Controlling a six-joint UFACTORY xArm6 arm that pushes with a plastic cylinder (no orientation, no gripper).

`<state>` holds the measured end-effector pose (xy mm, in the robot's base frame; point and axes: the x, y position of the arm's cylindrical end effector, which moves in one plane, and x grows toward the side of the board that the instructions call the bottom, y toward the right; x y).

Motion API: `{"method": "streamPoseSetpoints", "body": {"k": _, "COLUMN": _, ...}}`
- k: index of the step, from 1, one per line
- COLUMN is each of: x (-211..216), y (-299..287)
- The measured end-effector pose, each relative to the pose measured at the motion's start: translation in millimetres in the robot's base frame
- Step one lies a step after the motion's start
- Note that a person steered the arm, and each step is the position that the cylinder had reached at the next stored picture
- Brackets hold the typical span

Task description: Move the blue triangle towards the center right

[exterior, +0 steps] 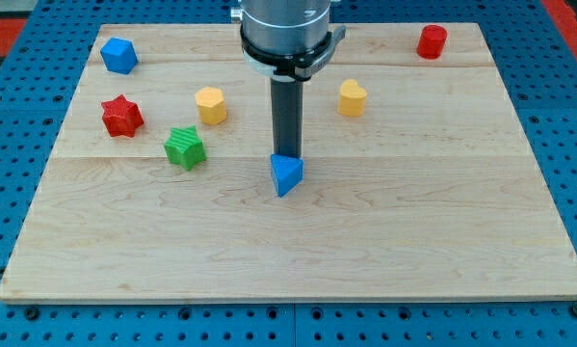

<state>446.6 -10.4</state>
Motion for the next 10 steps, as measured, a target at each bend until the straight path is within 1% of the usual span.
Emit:
{"method": "streamPoseSetpoints", "body": {"k": 1, "x": 4, "y": -52}}
{"method": "streamPoseSetpoints", "body": {"k": 2, "x": 21, "y": -70}}
{"method": "streamPoseSetpoints", "body": {"k": 3, "x": 52, "y": -41}}
{"method": "streamPoseSetpoints", "body": {"k": 4, "x": 49, "y": 0}}
{"method": "streamPoseSetpoints", "body": {"k": 5, "x": 15, "y": 0}}
{"method": "streamPoseSetpoints", "body": {"k": 6, "x": 11, "y": 47}}
{"method": "streamPoseSetpoints", "body": {"k": 7, "x": 2, "y": 72}}
{"method": "streamPoseSetpoints", "body": {"k": 9, "x": 3, "y": 27}}
{"method": "streamPoseSetpoints", "body": {"k": 10, "x": -17, "y": 38}}
